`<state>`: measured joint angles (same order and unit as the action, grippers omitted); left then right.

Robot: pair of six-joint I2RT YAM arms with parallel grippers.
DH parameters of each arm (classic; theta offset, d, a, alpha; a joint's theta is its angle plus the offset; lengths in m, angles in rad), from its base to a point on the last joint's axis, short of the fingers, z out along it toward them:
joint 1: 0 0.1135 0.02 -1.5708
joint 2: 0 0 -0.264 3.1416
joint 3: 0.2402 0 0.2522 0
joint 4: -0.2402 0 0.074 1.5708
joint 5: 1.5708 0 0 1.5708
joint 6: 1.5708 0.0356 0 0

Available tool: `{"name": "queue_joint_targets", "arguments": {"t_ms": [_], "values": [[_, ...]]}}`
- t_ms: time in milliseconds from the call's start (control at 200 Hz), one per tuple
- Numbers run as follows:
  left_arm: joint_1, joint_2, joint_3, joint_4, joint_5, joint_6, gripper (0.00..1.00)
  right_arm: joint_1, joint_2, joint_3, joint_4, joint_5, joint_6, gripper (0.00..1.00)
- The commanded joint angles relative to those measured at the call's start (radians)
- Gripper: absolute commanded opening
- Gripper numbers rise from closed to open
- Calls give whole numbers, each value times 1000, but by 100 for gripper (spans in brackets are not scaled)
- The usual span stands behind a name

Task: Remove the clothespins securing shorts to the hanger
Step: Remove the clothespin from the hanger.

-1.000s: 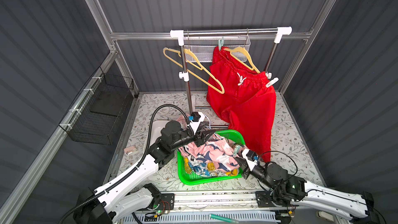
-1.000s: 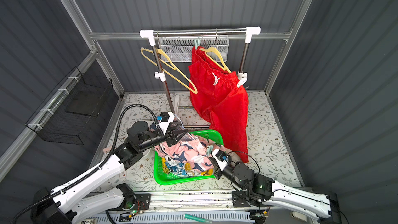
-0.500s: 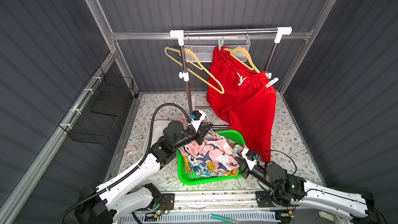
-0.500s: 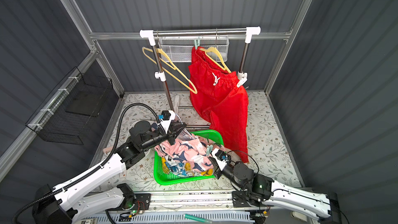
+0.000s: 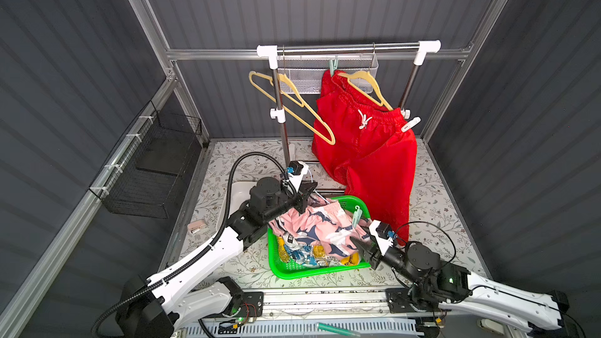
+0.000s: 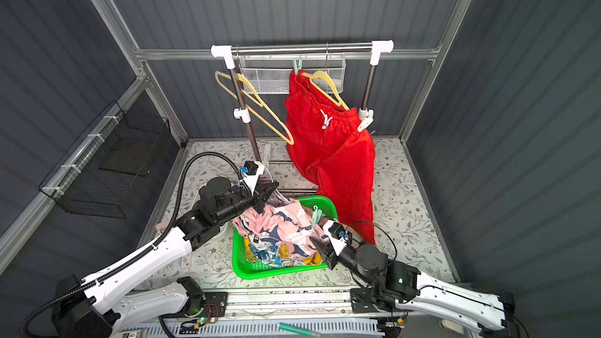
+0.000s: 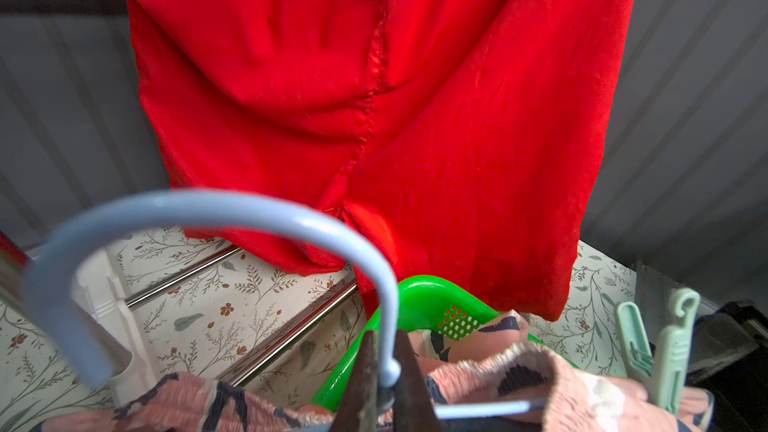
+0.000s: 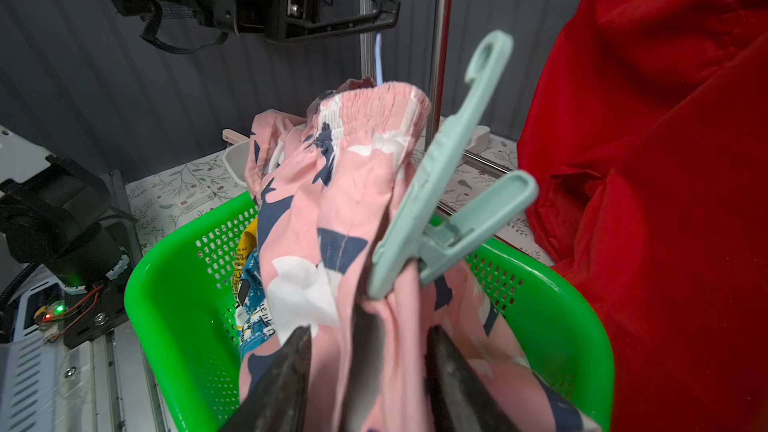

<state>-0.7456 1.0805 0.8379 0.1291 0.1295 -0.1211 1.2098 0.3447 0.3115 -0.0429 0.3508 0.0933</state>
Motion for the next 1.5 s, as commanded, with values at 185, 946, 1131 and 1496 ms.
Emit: {"name": "queue_joint_targets", "arguments": {"t_ms": [185,946,1131,1496], "values": [[2,-18,31,-46,-19,-29,2,2,-39,65,-103,-21,52,64],[2,-48,-1,-52,29,-48,2,-321,221,262,-76,-411,345,63],[2,-42,-8,-40,26,-54,2,-324,234,267,-23,-430,366,59],[-1,-57,-33,-29,11,-72,1,-328,252,287,1,-404,380,43]]}}
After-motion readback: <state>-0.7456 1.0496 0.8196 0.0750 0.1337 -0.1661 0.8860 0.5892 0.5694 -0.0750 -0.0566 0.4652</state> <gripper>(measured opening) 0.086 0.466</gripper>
